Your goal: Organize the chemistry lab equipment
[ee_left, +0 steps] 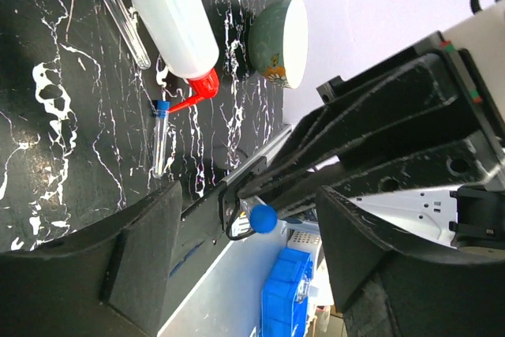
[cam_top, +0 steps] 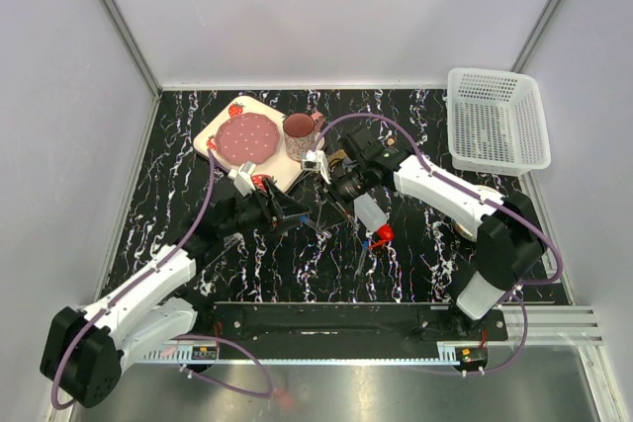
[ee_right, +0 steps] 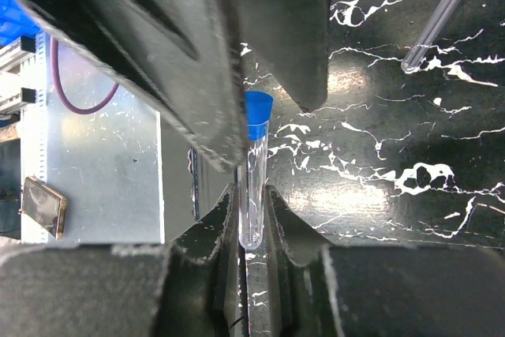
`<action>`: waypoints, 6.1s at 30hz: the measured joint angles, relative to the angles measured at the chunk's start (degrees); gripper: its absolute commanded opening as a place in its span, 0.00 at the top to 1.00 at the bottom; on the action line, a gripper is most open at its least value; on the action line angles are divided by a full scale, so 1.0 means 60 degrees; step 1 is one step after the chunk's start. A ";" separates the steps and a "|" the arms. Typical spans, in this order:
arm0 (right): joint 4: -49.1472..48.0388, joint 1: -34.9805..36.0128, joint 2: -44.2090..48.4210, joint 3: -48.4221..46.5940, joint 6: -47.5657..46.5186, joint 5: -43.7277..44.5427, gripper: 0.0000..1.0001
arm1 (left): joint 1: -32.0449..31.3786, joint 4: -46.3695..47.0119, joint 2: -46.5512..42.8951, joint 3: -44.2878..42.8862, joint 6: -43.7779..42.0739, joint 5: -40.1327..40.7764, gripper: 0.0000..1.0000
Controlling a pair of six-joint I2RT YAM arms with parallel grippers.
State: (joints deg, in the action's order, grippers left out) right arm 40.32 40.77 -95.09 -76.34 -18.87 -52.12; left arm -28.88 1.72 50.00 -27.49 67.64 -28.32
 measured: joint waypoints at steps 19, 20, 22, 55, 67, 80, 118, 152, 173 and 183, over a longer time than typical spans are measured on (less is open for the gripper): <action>0.0087 0.0000 0.0029 0.0011 -0.0324 -0.0222 0.83 | -0.0510 -0.0040 0.0579 -0.0153 -0.0149 0.0047 0.63; 0.0120 0.0000 0.0029 0.0011 -0.0328 -0.0219 0.83 | -0.0521 -0.0051 0.0579 -0.0157 -0.0164 0.0047 0.66; 0.0178 0.0000 0.0029 0.0011 -0.0328 -0.0208 0.83 | -0.0550 -0.0058 0.0579 -0.0168 -0.0189 0.0044 0.70; 0.1555 -0.1814 0.1370 0.0011 -0.2295 0.1435 0.01 | 0.1421 -0.8156 -0.1162 -0.2342 -0.3129 0.6976 0.99; 0.1082 -0.1869 0.2022 0.1661 -0.2317 0.0670 0.01 | 0.1814 -0.8218 -0.0146 -0.2594 -0.3952 0.9479 0.99; 0.0820 -0.1905 0.1996 0.1898 -0.2390 0.0463 0.01 | 0.2900 -0.7176 0.1020 -0.2484 -0.4809 0.9573 0.99; 0.0758 -0.2014 0.1821 0.1945 -0.2426 0.0266 0.00 | 0.3155 -0.6339 0.2014 -0.1905 -0.5016 0.8670 0.84; 0.0754 -0.2076 0.1461 0.1953 -0.2364 0.0339 0.01 | 0.3184 -0.7621 -0.0856 -0.2779 -0.5708 0.7056 0.20; 0.0754 -0.2076 0.1064 0.1953 -0.2306 0.0510 0.00 | 0.2499 -0.8597 0.3781 -0.4645 -0.7697 0.7027 0.46; 0.0754 -0.2076 0.1049 0.1953 -0.2306 0.0510 0.00 | 0.2481 -0.8717 0.4138 -0.4645 -0.7843 0.7344 0.55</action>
State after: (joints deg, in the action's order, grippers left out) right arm 44.84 28.32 -88.79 -64.62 -32.71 -49.06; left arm -14.00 -50.59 74.83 -55.35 20.58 15.75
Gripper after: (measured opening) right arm 0.993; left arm 0.459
